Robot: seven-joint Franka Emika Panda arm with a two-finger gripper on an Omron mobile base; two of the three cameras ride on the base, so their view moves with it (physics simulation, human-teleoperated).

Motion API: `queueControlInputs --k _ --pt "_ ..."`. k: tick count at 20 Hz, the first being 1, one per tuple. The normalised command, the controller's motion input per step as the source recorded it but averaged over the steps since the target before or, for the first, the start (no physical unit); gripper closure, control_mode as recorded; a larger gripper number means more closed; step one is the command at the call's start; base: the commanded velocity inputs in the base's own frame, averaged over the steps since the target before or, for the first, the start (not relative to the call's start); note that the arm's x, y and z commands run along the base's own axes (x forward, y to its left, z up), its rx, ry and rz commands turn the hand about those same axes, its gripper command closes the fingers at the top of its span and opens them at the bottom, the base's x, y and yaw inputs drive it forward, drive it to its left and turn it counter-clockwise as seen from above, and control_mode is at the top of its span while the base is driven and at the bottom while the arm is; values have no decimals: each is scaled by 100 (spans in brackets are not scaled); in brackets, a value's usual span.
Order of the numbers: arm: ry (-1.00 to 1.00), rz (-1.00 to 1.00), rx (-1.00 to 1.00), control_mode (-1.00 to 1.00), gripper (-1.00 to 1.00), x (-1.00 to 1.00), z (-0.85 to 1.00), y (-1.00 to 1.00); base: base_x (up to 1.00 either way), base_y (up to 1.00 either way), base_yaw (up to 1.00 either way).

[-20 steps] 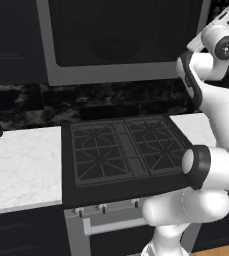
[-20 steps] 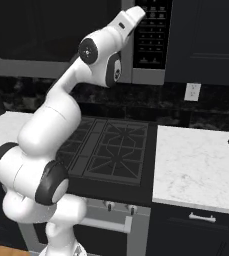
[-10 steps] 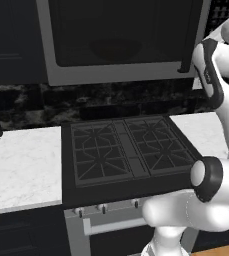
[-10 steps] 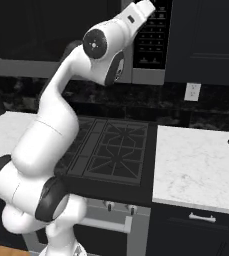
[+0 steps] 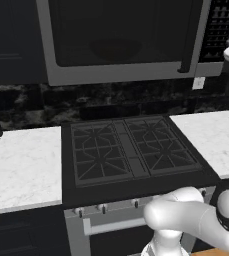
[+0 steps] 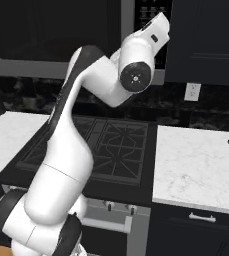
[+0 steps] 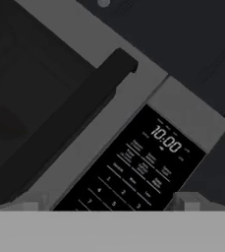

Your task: Open the microwave, place the bowl with waffle inside the microwave, then close the microwave door and turn it on.

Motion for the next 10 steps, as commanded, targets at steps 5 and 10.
queueControlInputs --k 5,10 --pt "-3 25 0 -100 -100 -20 -55 -18 0 0 0" --pt "-1 2 -4 -100 -100 1 -61 9 0 0 0"
